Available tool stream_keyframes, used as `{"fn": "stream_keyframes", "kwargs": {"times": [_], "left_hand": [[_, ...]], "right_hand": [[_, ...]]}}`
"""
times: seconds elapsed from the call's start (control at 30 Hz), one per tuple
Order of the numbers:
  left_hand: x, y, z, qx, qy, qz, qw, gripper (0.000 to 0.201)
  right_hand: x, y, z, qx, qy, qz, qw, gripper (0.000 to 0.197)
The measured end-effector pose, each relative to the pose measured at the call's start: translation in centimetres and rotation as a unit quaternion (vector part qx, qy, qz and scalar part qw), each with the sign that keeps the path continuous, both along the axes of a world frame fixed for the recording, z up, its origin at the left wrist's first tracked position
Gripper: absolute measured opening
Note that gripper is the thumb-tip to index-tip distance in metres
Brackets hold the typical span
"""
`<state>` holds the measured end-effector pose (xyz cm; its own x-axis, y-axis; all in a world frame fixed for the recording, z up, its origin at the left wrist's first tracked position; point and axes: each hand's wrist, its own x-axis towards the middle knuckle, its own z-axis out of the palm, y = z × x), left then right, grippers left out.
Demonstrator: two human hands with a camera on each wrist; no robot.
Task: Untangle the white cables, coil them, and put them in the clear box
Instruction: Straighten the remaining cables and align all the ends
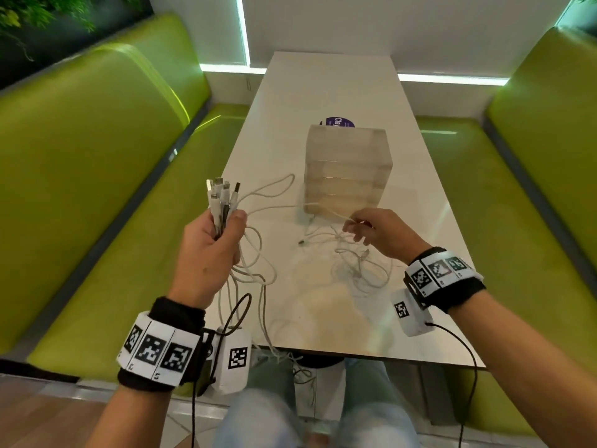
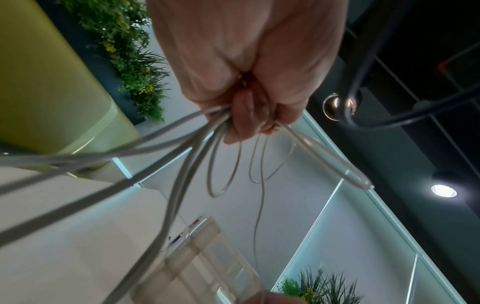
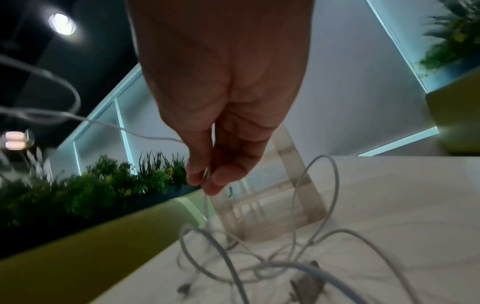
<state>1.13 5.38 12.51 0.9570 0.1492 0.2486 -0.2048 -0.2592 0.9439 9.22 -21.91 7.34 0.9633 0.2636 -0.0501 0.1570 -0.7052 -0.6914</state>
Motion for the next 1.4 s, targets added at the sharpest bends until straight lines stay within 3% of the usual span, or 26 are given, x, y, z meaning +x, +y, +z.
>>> {"fn": "stream_keyframes", "kwargs": {"times": [0.23,0.33,0.4,0.5,0.6,0.8,0.83,0.9,1.03,1.13,1.23,1.4], "left_hand": [[0.5,-1.1,-1.6,0.0,0.052,-0.029,0.998,0.033],[0.1,-1.6,-1.9,0.011,0.075,-0.061,0.995,0.038],[-0.2,-1.8,-1.8,0.02,0.102,-0.102,0.989,0.038],[-0.9,-2.3,-1.5,0.034,0.159,-0.203,0.966,0.028],[-1.7,-3.1,-1.2,0.027,0.196,-0.31,0.93,0.024],[-1.4,-3.8,-1.6,-0.056,0.153,-0.219,0.962,0.017],[-1.3,-3.7,-1.7,-0.076,0.147,-0.206,0.964,0.015],[-1.0,-3.5,-2.0,-0.124,0.136,-0.183,0.966,0.033],[-0.6,-3.2,-2.2,-0.209,0.131,-0.167,0.955,0.023],[-0.8,-3.2,-2.2,-0.23,0.154,-0.192,0.942,0.024],[-0.9,-3.3,-2.4,-0.228,0.176,-0.226,0.931,0.025],[-0.7,-2.8,-2.3,-0.199,0.14,-0.173,0.954,0.022]], "right_hand": [[-1.9,0.5,3.8,0.123,-0.041,0.002,0.992,0.021],[-3.4,0.8,5.4,0.157,-0.011,0.056,0.986,0.019],[-4.5,1.1,6.0,0.154,-0.011,0.117,0.981,0.013],[-5.8,1.6,6.5,0.077,-0.03,0.199,0.977,0.008],[-6.3,2.5,7.2,0.13,-0.002,0.213,0.968,0.008],[-7.3,3.4,5.7,0.301,0.057,0.153,0.94,0.011],[-7.4,3.3,5.5,0.303,0.064,0.146,0.939,0.012],[-7.7,3.2,5.0,0.281,0.076,0.15,0.945,0.012],[-8.6,3.8,3.6,0.285,0.115,0.117,0.944,0.014],[-9.0,4.6,2.8,0.309,0.093,0.079,0.943,0.012],[-9.1,5.1,2.6,0.342,0.106,0.1,0.928,0.012],[-9.4,4.9,2.3,0.286,0.088,0.102,0.949,0.009]]}}
